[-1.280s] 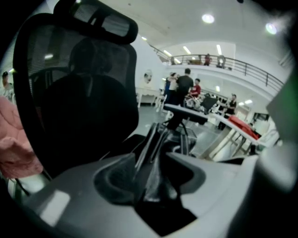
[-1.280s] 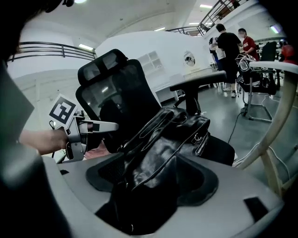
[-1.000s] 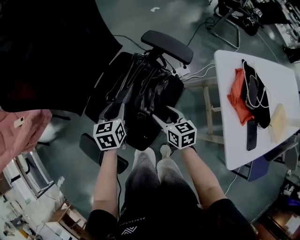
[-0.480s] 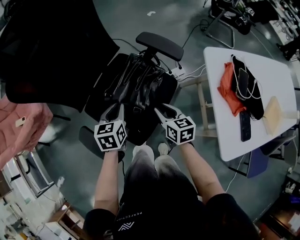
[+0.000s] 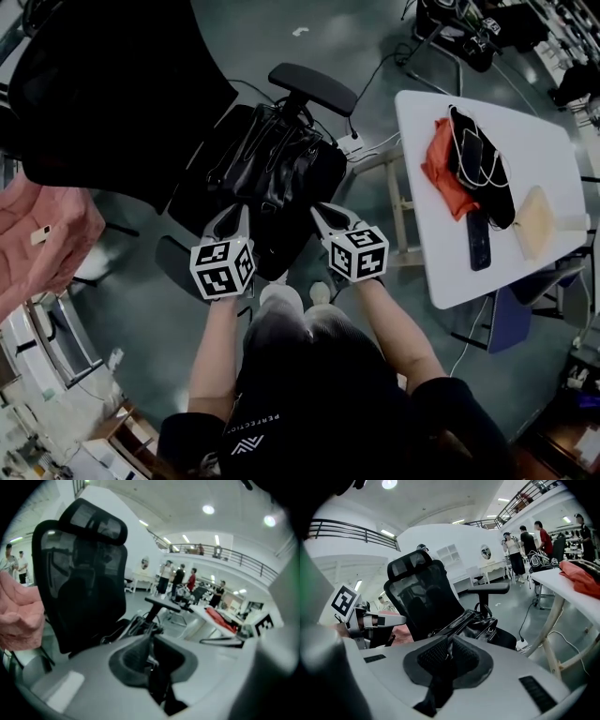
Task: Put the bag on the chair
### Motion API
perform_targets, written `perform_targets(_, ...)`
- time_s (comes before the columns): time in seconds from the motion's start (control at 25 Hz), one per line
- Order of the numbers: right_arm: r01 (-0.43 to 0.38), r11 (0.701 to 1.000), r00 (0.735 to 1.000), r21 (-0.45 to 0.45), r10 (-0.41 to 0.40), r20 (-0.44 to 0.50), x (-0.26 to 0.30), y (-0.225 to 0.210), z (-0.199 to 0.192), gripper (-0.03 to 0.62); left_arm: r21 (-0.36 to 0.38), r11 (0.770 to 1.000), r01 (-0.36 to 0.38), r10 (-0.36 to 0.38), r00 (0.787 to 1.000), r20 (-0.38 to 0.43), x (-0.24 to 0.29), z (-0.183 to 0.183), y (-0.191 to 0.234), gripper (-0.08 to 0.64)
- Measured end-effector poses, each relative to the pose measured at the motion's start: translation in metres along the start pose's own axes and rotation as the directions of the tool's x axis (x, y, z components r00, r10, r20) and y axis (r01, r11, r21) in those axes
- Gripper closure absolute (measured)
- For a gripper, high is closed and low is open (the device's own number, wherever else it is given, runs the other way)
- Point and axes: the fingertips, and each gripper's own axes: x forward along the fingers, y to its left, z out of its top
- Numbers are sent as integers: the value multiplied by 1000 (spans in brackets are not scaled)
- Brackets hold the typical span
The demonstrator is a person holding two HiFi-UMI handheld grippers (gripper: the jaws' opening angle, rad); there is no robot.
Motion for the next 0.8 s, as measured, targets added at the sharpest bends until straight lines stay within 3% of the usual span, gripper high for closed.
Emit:
perform_targets(0.2,10,1000,1000,-7,-10,-4,-7,2,1,591,-1,1000,-7,7,1000,4,-10,-2,-5,529)
perform_targets(0.8,31,999,998,-31,-32,-47,-15,3,2,594,-6,999,-50,50,999,-11,-32,-12,2,532)
